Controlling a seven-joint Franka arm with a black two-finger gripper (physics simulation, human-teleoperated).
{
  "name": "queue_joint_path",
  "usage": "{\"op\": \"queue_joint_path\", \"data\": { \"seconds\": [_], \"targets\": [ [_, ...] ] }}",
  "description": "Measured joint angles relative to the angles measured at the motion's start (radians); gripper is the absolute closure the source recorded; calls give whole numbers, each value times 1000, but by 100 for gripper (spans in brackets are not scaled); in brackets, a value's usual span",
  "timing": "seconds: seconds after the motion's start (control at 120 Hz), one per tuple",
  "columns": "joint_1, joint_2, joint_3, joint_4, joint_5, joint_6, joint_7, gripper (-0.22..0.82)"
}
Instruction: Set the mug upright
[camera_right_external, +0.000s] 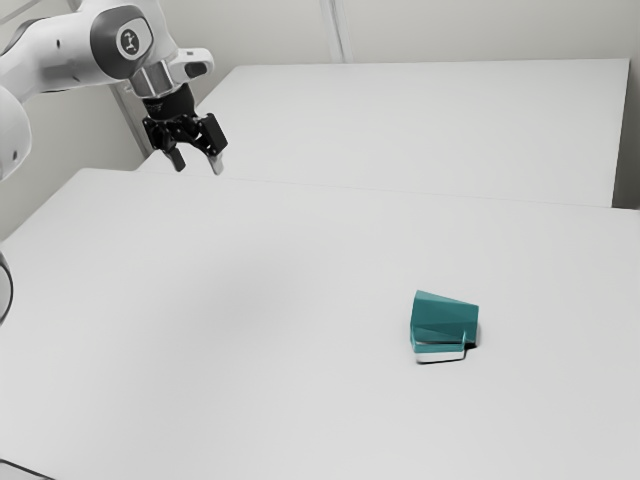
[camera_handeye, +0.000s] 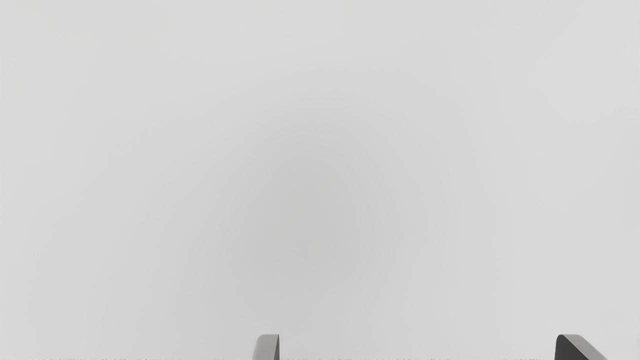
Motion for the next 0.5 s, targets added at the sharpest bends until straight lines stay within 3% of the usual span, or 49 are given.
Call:
{"op": "queue_joint_path", "data": {
  "seconds": [0.233, 0.342, 0.5],
  "targets": [
    [-1, 0, -2, 0, -1, -10, 1, 0],
    [5, -4, -48, -17, -7, -14, 1, 0],
    [19, -6, -76, -117, -184, 10, 3, 0]
  ]
}}
